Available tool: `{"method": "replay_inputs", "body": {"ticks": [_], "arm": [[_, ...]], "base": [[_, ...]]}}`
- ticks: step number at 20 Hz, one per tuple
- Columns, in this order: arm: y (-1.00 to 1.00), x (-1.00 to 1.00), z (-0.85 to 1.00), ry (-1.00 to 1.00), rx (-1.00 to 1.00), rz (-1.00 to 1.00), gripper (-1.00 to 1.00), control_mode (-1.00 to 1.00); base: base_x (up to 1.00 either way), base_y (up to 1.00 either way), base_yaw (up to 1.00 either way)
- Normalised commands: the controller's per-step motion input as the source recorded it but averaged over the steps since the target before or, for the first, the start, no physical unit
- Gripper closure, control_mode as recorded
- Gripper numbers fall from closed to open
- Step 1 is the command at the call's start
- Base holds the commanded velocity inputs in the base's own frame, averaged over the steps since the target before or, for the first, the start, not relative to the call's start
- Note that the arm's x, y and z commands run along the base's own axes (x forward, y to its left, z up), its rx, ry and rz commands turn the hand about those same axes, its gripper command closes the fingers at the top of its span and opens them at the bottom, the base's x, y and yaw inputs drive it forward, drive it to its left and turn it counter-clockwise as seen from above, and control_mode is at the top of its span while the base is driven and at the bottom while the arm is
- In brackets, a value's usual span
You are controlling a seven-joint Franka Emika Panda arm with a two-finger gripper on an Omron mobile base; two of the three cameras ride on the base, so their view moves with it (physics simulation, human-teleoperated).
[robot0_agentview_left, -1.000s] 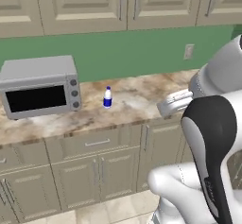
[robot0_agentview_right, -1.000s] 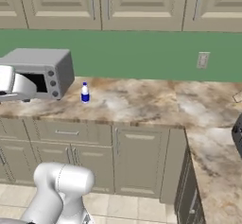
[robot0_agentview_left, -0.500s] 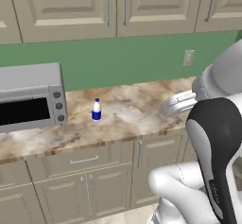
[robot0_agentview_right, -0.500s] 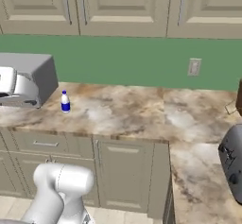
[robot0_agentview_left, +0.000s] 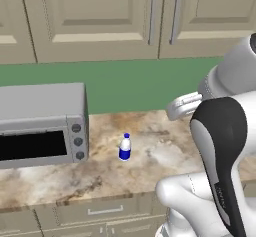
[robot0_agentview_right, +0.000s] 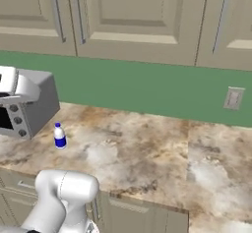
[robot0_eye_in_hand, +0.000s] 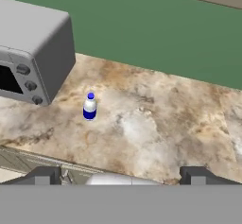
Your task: Move the drinks to the dining counter.
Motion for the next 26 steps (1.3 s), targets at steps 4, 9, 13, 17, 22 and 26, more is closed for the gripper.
{"method": "replay_inputs", "body": {"ticks": [4,9,13,17,22,26], "arm": [[0.00,0.00,0.00,0.00,0.00,0.00,-1.00,1.00],[0.00,0.00,0.00,0.00,0.00,0.00,-1.00,1.00],[0.00,0.00,0.00,0.00,0.00,0.00,-1.00,1.00],[0.00,0.00,0.00,0.00,0.00,0.00,-1.00,1.00],[0.00,0.00,0.00,0.00,0.00,0.00,-1.00,1.00],[0.00,0.05,-0.13,-0.04,0.01,0.19,-1.00,-1.00]], "base": [[0.69,-0.01,0.47],[0.50,-0.05,0.51],[0.45,0.00,0.41],[0.44,0.00,0.35],[0.32,0.00,0.33],[0.06,0.00,0.08]]}}
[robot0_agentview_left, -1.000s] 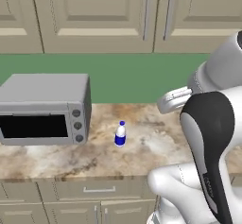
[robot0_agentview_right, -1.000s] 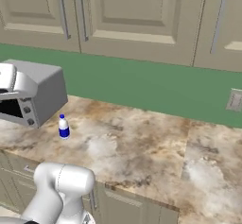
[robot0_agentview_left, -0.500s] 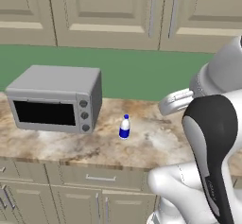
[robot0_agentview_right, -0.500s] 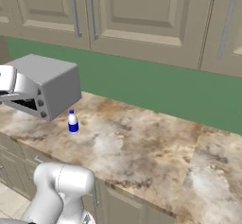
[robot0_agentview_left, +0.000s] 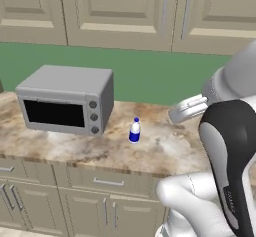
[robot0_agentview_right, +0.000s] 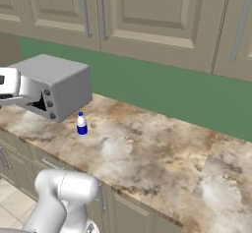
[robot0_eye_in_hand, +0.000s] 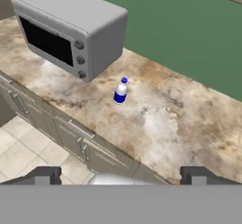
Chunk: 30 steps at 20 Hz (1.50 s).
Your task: Move the drinks to the dining counter.
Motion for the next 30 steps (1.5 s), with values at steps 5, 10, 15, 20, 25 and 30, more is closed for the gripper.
{"method": "replay_inputs", "body": {"ticks": [5,10,15,20,25,30], "arm": [[0.00,0.00,-0.20,-0.02,0.01,0.19,-1.00,-1.00],[0.00,0.03,-0.23,0.00,0.03,0.14,-1.00,-1.00],[-0.03,0.21,-0.30,-0.04,0.00,0.02,-1.00,-1.00],[-0.10,0.20,-0.25,0.00,0.06,0.00,-1.00,-1.00],[-0.15,0.20,-0.27,-0.01,0.05,0.00,-1.00,-1.00],[-0.04,0.41,-0.16,0.00,0.06,0.00,-1.00,-1.00]], "base": [[0.00,0.00,0.00],[0.00,0.00,0.00],[0.00,0.00,0.00],[0.00,0.00,0.00],[0.00,0.00,0.00],[0.00,0.00,0.00]]}}
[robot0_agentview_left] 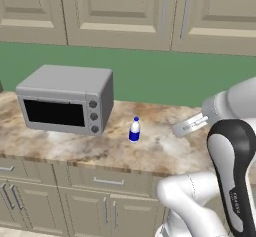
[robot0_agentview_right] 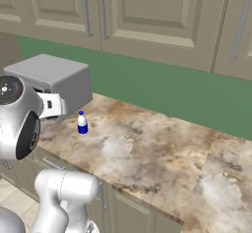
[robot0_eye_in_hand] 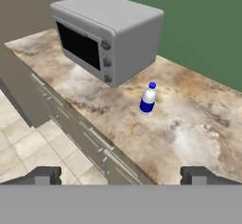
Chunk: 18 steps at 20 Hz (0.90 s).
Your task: Move the drinks to the dining counter.
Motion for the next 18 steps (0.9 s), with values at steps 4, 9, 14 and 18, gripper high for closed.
{"method": "replay_inputs", "body": {"ticks": [4,9,14,18], "arm": [[-0.04,0.50,-0.04,0.00,0.05,0.00,-1.00,-1.00],[-0.03,0.46,-0.06,0.00,0.06,0.00,-1.00,-1.00],[-0.01,0.35,-0.17,0.00,0.07,0.00,-1.00,-1.00],[0.00,0.26,-0.17,0.00,0.05,0.00,-1.00,-1.00]], "base": [[0.00,0.00,0.00],[0.00,0.00,0.00],[0.00,0.00,0.00],[0.00,0.00,0.00]]}}
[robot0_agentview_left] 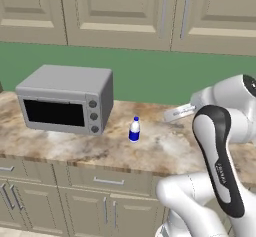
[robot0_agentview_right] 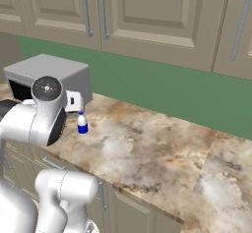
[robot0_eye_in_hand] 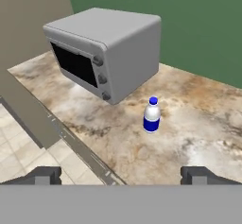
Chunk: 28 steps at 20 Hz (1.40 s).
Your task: Move the drinks to the dining counter.
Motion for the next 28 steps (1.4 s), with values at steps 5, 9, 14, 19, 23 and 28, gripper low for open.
{"method": "replay_inputs", "body": {"ticks": [5,9,14,19,23,28], "arm": [[0.00,0.27,-0.11,0.00,0.03,0.00,-1.00,-1.00],[0.00,0.15,-0.03,0.00,0.00,0.00,-1.00,-1.00],[0.02,0.22,-0.10,0.03,0.00,0.00,-1.00,-1.00],[0.00,0.23,-0.17,0.13,0.00,0.00,-1.00,-1.00],[0.00,0.03,0.00,0.01,0.00,0.00,-1.00,-1.00],[0.00,0.00,0.00,0.00,0.00,0.00,-1.00,-1.00]], "base": [[0.00,0.00,0.00],[0.00,0.00,0.00],[0.00,0.00,0.00],[0.00,0.00,0.00],[0.00,0.00,0.00],[0.00,0.00,0.00]]}}
